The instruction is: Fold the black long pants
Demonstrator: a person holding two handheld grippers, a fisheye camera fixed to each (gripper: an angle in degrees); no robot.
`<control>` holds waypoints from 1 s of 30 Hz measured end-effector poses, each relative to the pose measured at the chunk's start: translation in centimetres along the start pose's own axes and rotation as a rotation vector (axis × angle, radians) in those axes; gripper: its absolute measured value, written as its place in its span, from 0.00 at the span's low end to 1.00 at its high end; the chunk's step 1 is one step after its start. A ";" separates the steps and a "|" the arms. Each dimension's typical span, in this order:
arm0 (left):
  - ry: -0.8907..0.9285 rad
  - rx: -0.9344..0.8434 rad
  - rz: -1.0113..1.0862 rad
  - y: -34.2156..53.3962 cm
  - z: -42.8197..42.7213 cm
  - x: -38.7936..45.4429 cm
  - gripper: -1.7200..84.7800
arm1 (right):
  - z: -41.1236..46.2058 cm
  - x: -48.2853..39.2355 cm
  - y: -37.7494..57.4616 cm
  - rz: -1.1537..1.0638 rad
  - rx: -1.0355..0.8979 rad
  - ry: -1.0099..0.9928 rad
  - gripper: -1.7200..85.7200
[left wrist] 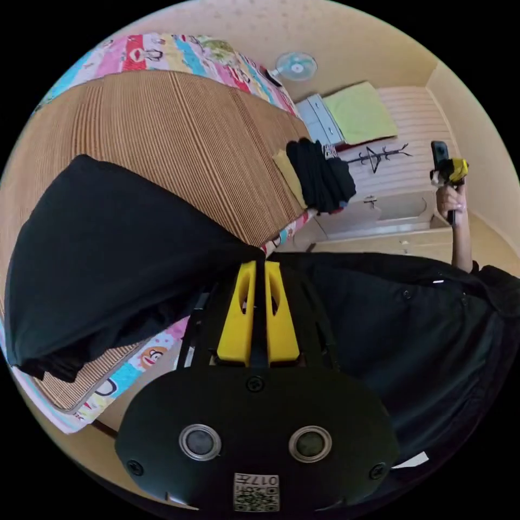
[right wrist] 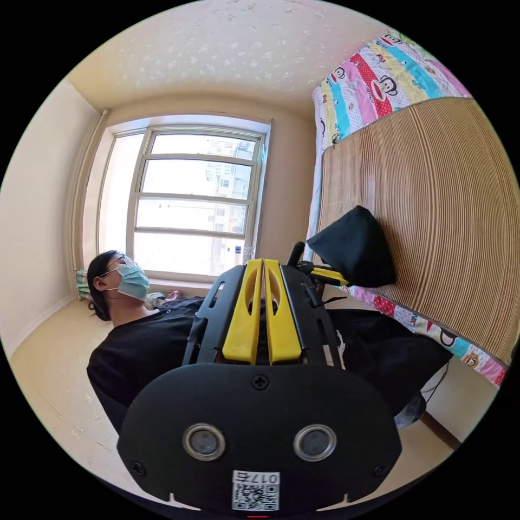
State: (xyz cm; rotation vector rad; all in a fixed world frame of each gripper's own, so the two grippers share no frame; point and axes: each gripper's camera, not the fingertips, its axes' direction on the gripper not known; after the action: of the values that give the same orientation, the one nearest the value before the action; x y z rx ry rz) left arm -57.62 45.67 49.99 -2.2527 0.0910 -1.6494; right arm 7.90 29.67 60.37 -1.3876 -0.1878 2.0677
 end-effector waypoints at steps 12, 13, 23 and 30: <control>-0.076 0.890 -0.803 18.7 -15.0 -14.6 0.14 | 1.8 7.4 -2.1 0.086 -0.093 0.123 0.02; -0.060 0.893 -0.838 18.4 -15.4 -16.6 0.15 | 2.0 7.7 -2.3 0.087 -0.096 0.118 0.02; 0.057 0.665 -0.733 6.6 -11.2 -17.1 0.09 | 6.9 11.2 -4.4 0.073 -0.121 0.241 0.06; -0.129 0.521 -0.276 2.4 -6.4 0.4 0.09 | 19.1 16.5 -12.0 0.091 -0.286 0.490 0.15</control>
State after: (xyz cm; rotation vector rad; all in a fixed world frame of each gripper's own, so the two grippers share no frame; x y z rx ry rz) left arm -63.17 41.83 51.28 -2.0132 -0.6325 -1.4297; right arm -7.67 52.81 61.12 -2.0654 -0.2198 1.7504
